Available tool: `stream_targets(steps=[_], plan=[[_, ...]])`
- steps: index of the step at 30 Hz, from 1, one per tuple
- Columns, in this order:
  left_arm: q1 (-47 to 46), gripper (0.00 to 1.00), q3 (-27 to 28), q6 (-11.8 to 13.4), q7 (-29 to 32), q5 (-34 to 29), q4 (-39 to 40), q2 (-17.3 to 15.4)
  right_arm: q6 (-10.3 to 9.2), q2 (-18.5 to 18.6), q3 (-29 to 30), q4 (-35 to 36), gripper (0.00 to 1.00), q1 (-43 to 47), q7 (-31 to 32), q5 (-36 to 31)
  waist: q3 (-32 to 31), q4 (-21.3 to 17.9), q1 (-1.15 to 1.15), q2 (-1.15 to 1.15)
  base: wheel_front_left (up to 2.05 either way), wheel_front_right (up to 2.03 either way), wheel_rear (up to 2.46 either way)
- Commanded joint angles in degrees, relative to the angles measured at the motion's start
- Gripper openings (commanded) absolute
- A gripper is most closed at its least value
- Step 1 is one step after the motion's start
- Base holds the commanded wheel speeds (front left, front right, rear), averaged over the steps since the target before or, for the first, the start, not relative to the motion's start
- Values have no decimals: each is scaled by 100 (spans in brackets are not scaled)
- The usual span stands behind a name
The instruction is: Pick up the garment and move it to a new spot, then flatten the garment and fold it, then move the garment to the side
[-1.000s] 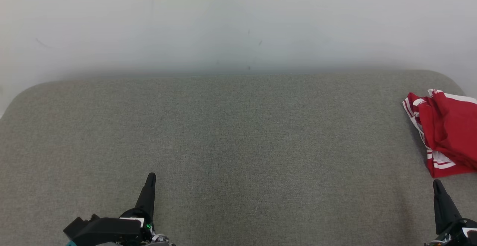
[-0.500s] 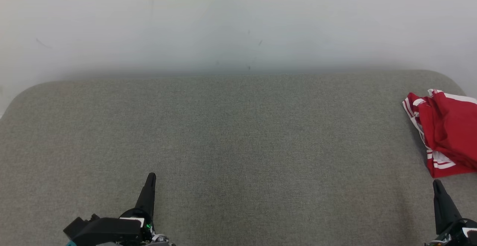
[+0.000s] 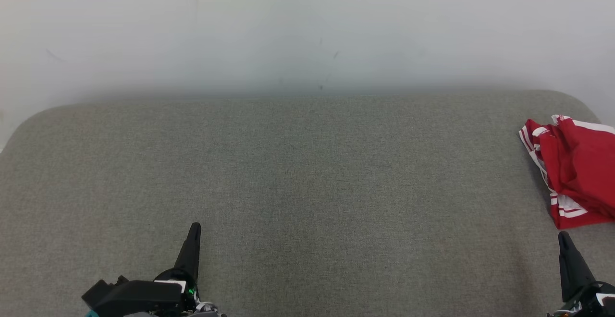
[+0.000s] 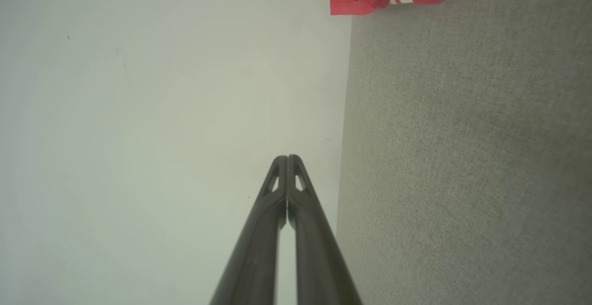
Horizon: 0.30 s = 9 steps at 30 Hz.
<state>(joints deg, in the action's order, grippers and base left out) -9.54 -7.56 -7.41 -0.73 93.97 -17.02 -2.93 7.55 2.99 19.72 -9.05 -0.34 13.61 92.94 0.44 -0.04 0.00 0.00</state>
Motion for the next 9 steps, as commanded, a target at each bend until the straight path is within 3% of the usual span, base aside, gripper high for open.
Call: stream_targets(steps=[1, 9], plan=[[-45, 0, -8, -15, -3, 65, 0, 9, -12, -15, 15, -8, 0, -51, 7, -25, 0, 0, 0, 0, 0, 0, 0], [-45, 0, -7, -15, -3, 65, 1, 9, -12, -14, 15, -8, 0, -51, 7, -25, 0, 0, 0, 0, 0, 0, 0]])
